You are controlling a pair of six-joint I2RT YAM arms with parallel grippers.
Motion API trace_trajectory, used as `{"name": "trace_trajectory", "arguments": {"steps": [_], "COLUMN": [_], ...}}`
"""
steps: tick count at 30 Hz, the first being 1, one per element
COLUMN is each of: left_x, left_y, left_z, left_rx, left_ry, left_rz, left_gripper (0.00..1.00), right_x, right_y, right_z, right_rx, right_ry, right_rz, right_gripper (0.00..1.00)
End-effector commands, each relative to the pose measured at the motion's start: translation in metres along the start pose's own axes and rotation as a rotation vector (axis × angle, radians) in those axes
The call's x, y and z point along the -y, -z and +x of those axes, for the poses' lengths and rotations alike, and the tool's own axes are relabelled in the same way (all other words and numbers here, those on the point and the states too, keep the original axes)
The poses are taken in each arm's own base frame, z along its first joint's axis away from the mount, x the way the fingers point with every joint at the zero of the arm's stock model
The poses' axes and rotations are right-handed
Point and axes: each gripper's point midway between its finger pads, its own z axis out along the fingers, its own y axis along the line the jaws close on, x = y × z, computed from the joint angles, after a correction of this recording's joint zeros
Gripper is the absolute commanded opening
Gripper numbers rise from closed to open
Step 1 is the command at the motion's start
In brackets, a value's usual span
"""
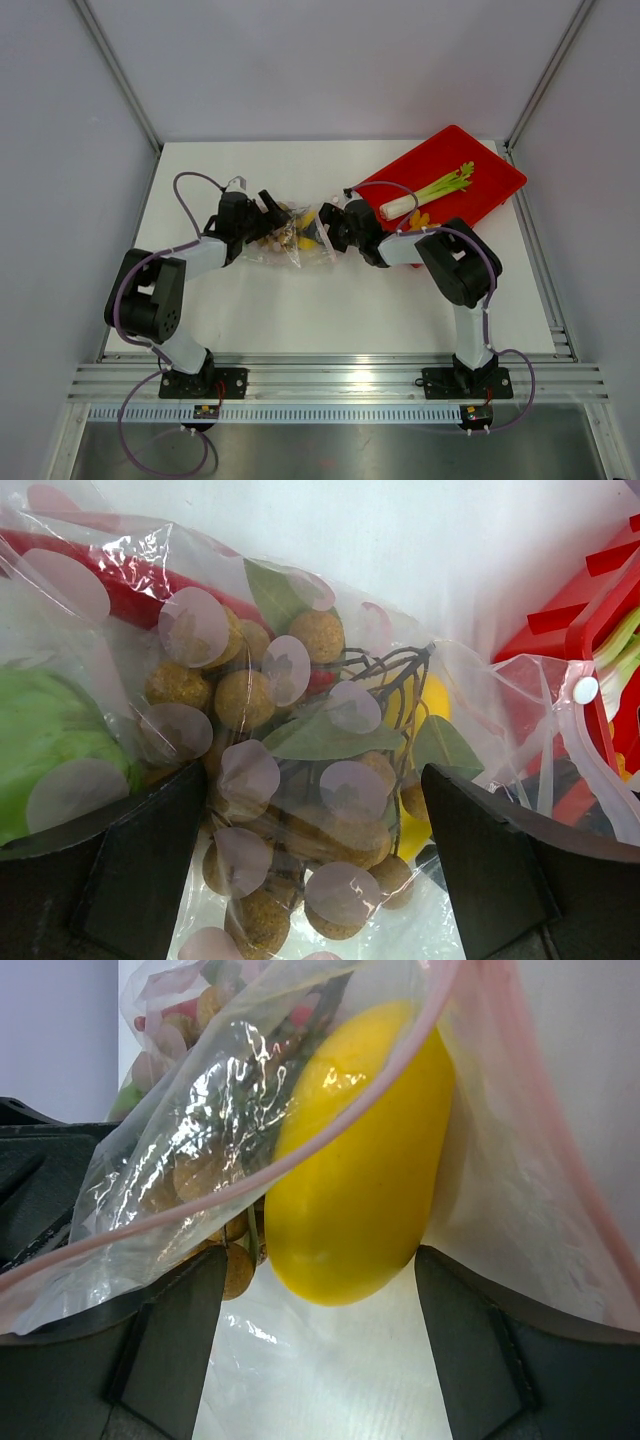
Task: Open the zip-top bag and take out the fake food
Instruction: Pick up the fake fruit from the zipper food storage bag.
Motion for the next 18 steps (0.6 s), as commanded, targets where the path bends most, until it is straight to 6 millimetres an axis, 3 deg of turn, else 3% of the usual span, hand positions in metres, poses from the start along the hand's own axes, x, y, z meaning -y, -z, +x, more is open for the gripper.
{"name": "trace_trajectory", "arguments": {"steps": [1,18], "left_x": [0.008,0.019], "left_y": [-0.004,-0.005], "left_z": [-0.001,0.007], "left_rx": [-0.018,-0.039], "left_ry": [-0.013,-0.037], "left_rz": [0.034,0.059], "left_gripper": [0.91,0.91], "right_x": [-0.012,0.002], "right_y": [-0.005,-0.016], "right_z": [-0.025,-0.028], "right_rx": [0.078,0.081], "right_ry": [0.036,0.051], "right_rz": [-0.041,-0.013], "right_gripper": [0.84,0.84]}}
